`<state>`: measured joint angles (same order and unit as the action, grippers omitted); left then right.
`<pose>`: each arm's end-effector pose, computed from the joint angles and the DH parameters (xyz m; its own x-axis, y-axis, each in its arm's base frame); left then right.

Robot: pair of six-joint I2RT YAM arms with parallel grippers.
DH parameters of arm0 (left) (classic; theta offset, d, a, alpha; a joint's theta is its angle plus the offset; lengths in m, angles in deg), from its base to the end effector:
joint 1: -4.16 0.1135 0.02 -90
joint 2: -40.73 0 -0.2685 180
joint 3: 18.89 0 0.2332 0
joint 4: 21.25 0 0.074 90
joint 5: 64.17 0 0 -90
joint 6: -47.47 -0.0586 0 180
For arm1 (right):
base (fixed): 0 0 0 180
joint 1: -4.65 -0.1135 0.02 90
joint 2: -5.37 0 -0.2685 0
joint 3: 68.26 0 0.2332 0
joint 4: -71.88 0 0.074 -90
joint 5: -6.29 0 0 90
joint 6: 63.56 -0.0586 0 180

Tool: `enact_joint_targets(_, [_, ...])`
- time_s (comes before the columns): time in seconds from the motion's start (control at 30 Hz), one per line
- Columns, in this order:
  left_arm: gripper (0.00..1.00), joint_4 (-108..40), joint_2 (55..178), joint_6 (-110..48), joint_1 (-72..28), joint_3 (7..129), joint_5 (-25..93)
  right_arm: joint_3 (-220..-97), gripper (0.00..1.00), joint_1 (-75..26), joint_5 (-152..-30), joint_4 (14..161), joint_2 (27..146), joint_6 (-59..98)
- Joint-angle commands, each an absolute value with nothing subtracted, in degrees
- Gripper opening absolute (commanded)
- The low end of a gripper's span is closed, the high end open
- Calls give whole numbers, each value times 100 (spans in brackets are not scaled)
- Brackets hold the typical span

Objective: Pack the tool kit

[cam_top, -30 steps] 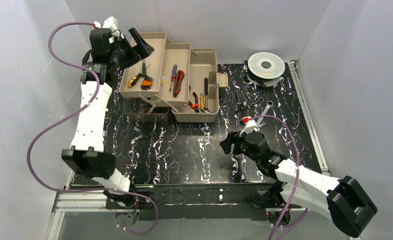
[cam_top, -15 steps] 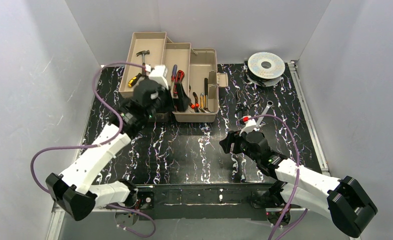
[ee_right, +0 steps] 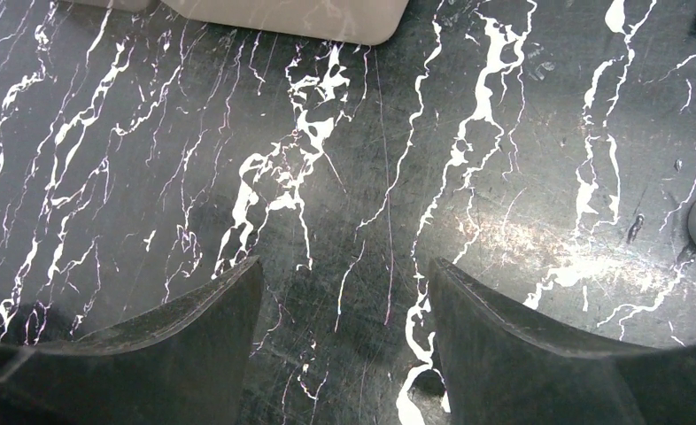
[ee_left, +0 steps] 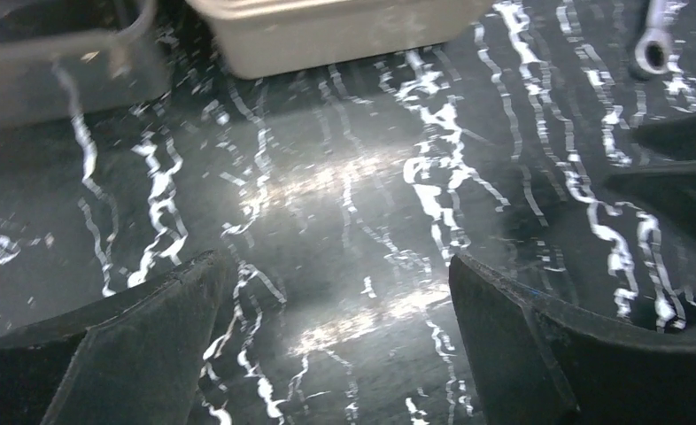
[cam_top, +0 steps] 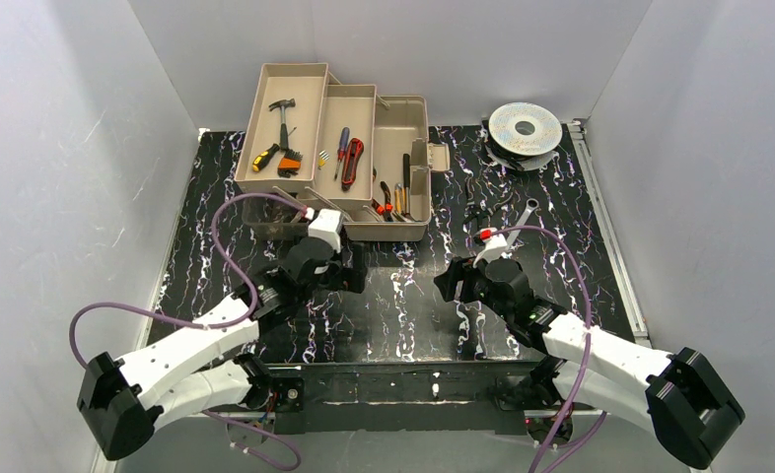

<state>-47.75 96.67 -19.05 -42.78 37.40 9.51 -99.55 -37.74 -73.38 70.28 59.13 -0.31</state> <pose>0.1621 -0.1493 0.2800 -0.4868 -0.0392 -0.8727 0.3653 0.8983 -0.2441 0.1546 0.1269 0.1940 -0.4778 0.1634 -0.8631 -0.3633 0.8578 0.3635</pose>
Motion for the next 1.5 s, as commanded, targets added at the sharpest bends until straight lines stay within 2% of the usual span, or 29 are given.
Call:
enact_joint_targets(0.0, [98, -4719, 8989, -1485, -4220, 3072, -40, -10120, 75, -3766, -7178, 6862, 5763, 27])
enact_joint_targets(0.07, [98, -4665, 8542, -882, -3734, 2531, 5, -10102, 75, -3771, -7151, 6856, 5722, 13])
enact_joint_targets(0.2, [98, -4135, 7323, -115, -1956, 1396, 1828, -10068, 76, -3772, -7106, 6804, 5685, 0])
enact_joint_targets(0.3, [98, -4092, 6883, 75, -1060, 1155, 2538, -10089, 75, -3765, -7043, 6820, 5674, -64])
enact_joint_targets(0.47, [98, -3970, 7619, 434, 197, 1369, 3981, -11153, 74, -3623, -6569, 8121, 5626, -626])
enact_joint_targets(0.6, [98, -2559, 8207, 1510, 1423, 943, 5372, -12016, 74, -3443, -6956, 8477, 5714, -625])
enact_joint_targets(0.83, [98, -2539, 8708, 1669, 2277, 1306, 5818, -13953, 74, -3109, -7003, 9840, 7201, -723])
enact_joint_targets(1.1, [98, -3852, 8402, 1234, 3148, 2049, 5584, -15627, 73, -2929, -6768, 10986, 9215, -905])
enact_joint_targets(1.27, [98, -4081, 8443, 1116, 3519, 2193, 5586, -15966, 66, -2828, -6966, 10980, 9902, -945])
enact_joint_targets(1.47, [98, -4033, 9174, 1086, 3651, 2570, 5760, -16128, 51, -2742, -7041, 10936, 10301, -983])
